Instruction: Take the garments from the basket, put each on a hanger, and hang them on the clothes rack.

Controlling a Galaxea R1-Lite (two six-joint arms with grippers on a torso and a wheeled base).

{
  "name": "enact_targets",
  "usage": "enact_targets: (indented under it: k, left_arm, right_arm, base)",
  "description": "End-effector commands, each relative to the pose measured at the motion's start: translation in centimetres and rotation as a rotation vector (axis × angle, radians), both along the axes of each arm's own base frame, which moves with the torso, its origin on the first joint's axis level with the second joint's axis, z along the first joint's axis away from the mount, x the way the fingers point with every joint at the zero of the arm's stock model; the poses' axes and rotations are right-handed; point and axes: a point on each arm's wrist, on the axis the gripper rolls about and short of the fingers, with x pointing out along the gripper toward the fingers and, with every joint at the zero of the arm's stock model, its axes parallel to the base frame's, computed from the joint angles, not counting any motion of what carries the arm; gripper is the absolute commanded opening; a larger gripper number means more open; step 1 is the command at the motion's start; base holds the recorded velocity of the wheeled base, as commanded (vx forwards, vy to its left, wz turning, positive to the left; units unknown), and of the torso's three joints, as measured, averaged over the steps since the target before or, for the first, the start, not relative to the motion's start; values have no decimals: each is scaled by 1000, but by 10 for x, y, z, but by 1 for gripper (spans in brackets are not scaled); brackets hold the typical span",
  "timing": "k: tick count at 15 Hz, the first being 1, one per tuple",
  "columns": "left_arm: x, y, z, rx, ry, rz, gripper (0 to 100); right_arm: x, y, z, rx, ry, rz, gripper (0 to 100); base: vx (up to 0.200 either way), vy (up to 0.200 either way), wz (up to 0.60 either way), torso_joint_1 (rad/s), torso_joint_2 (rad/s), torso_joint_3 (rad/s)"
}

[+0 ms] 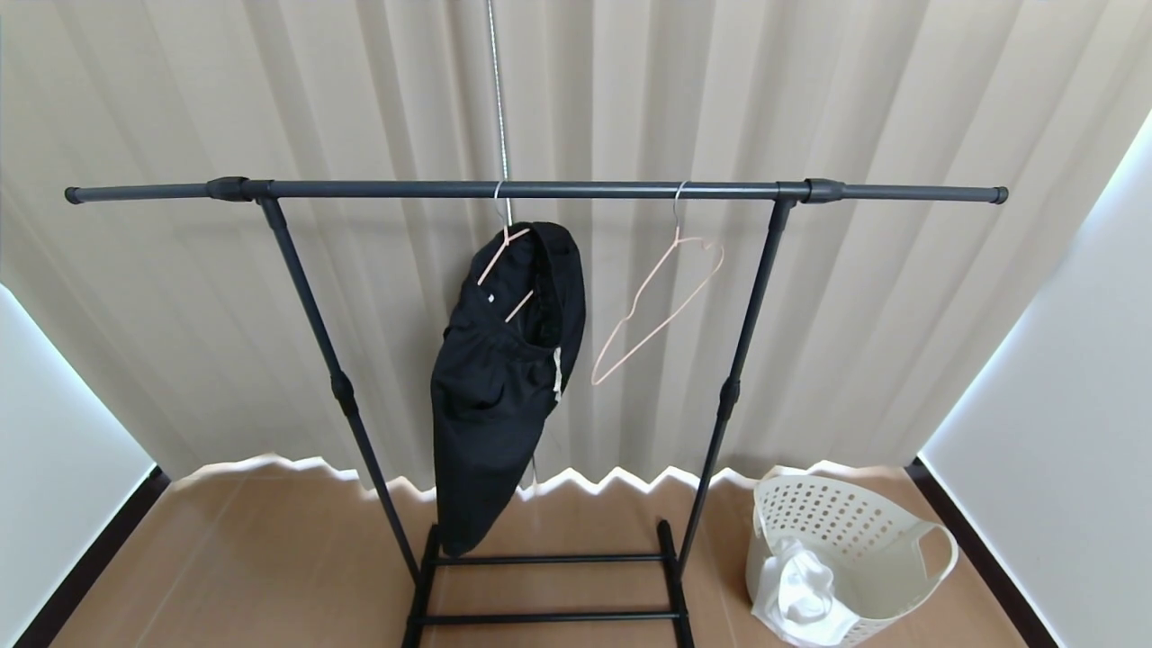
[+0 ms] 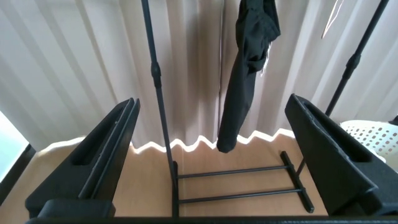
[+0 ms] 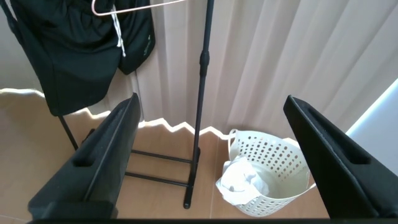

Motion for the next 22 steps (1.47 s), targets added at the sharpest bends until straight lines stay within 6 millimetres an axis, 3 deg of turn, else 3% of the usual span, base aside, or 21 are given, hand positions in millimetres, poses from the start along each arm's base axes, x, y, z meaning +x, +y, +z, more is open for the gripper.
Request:
enact_targets:
  k: [1, 11, 22]
  left_arm:
    - [0, 0, 0, 0, 0, 1, 100]
    - [0, 0, 0, 0, 1, -1, 100]
    - [0, 0, 0, 0, 1, -1, 100]
  right_arm:
    - [0, 0, 0, 0, 0, 1, 100]
    - [0, 0, 0, 2, 0, -1, 100]
    - [0, 0, 0, 2, 0, 1, 100]
  base:
    - [0, 0, 0, -154, 339, 193]
    - [0, 0, 0, -158, 374, 215]
    - [0, 0, 0, -203, 534, 329]
